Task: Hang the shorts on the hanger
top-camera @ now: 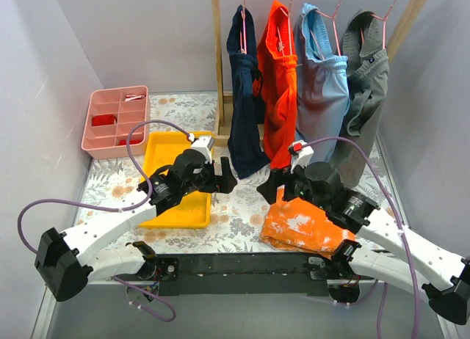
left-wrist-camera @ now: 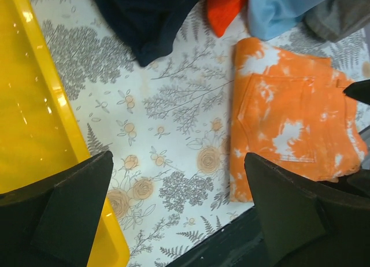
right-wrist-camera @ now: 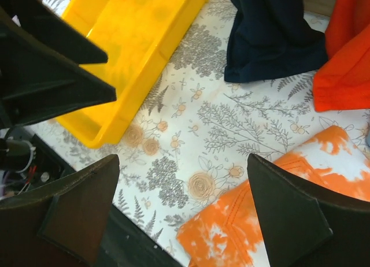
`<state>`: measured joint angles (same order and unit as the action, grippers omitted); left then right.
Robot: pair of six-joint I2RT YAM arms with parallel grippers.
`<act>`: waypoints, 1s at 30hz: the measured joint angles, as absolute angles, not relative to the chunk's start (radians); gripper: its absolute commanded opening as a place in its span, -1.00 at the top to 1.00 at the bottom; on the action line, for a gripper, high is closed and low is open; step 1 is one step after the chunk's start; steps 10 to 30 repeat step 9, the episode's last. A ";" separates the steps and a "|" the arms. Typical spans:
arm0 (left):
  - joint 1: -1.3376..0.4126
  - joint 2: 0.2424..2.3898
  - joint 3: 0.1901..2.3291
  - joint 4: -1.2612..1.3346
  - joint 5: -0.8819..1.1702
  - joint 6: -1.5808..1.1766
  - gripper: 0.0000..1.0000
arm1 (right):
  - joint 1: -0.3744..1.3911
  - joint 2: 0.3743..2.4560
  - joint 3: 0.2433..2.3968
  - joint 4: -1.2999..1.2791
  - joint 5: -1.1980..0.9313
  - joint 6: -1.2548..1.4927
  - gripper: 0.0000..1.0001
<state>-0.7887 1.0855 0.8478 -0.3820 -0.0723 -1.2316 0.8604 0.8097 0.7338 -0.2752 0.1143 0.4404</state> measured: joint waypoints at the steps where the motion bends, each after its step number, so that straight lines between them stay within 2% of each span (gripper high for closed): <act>1: -0.789 1.085 0.832 -0.380 -0.076 -1.238 -0.96 | 0.865 0.805 0.709 -0.248 0.128 0.443 -0.97; 9: -0.789 1.068 0.756 -0.342 -0.124 -1.256 -0.96 | 0.866 0.793 0.596 -0.057 0.219 0.437 -0.97; 30: -0.789 1.068 0.756 -0.342 -0.124 -1.256 -0.96 | 0.866 0.793 0.596 -0.057 0.219 0.437 -0.97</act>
